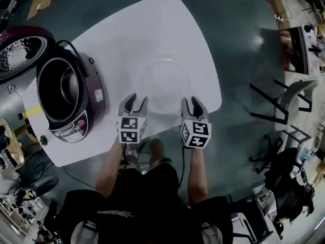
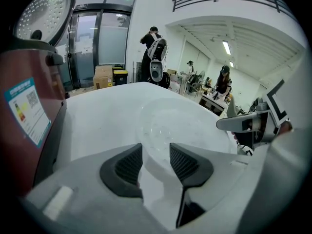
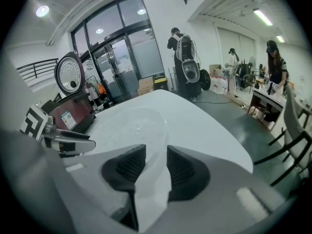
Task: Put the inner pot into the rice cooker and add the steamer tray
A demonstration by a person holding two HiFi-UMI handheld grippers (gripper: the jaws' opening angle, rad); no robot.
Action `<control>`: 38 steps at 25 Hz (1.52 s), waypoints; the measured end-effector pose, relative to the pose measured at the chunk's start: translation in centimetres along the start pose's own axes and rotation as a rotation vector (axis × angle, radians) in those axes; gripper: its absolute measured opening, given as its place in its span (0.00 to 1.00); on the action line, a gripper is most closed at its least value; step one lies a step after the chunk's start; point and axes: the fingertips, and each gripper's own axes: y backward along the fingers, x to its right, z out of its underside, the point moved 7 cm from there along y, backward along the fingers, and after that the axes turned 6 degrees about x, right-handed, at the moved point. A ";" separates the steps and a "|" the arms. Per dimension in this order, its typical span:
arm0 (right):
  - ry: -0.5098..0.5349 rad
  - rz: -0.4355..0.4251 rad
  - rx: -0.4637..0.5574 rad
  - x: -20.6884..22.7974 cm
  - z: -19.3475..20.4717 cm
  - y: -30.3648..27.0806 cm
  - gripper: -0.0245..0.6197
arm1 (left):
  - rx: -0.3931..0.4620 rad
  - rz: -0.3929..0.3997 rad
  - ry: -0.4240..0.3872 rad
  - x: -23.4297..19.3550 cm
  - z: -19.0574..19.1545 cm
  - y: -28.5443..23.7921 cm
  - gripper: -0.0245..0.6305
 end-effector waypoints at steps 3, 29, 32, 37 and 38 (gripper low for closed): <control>0.017 0.004 0.000 -0.3 0.0 -0.1 0.21 | 0.011 -0.005 -0.027 0.0 0.1 -0.1 0.32; 0.118 -0.029 0.213 -3.7 -9.8 7.1 0.21 | 0.210 -0.083 -0.094 1.2 -9.2 8.4 0.31; 0.130 -0.039 0.241 -4.6 -11.0 8.4 0.21 | 0.231 -0.096 -0.096 1.1 -10.1 10.2 0.31; 0.150 -0.055 0.284 -5.6 -13.2 10.0 0.21 | 0.277 -0.115 -0.103 1.3 -12.0 12.4 0.31; 0.154 -0.057 0.292 -5.9 -13.5 10.3 0.21 | 0.286 -0.118 -0.102 1.2 -12.3 12.9 0.31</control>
